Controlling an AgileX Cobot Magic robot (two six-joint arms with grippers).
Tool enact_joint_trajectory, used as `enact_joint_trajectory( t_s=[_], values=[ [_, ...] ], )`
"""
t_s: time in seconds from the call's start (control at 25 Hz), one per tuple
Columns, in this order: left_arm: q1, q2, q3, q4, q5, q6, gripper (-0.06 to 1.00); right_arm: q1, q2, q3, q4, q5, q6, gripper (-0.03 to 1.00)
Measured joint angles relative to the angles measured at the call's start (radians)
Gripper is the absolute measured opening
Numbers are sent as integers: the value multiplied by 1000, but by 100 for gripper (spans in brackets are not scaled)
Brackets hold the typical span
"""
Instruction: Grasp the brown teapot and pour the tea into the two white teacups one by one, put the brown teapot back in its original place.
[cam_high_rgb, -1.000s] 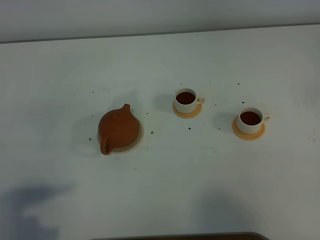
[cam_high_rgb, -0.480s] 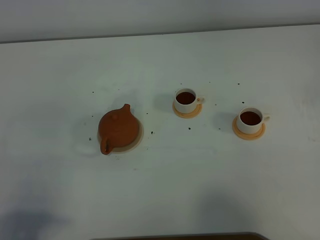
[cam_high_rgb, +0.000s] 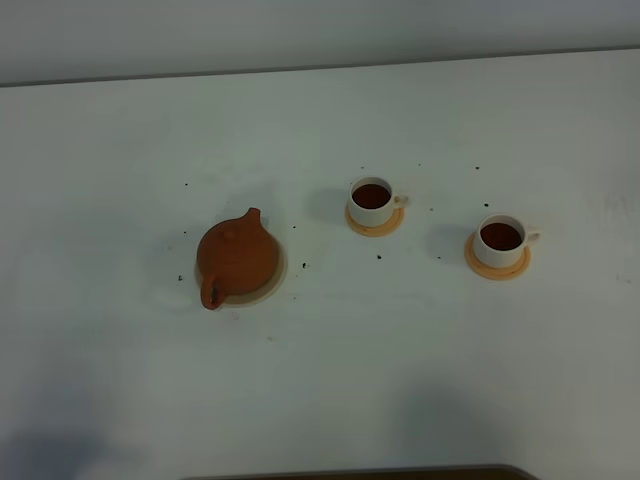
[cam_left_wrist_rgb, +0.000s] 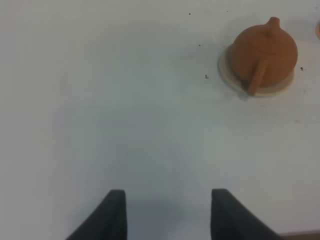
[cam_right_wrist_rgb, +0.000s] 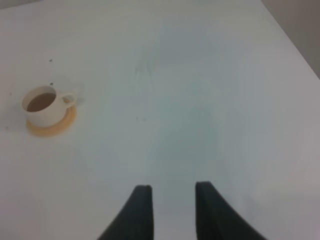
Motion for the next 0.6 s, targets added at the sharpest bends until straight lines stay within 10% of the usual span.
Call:
enact_joint_trajectory(
  t_s=[0.6],
  values=[
    [34,0,0,0,0,0,43,0,0,0,0,0,0,24]
  ],
)
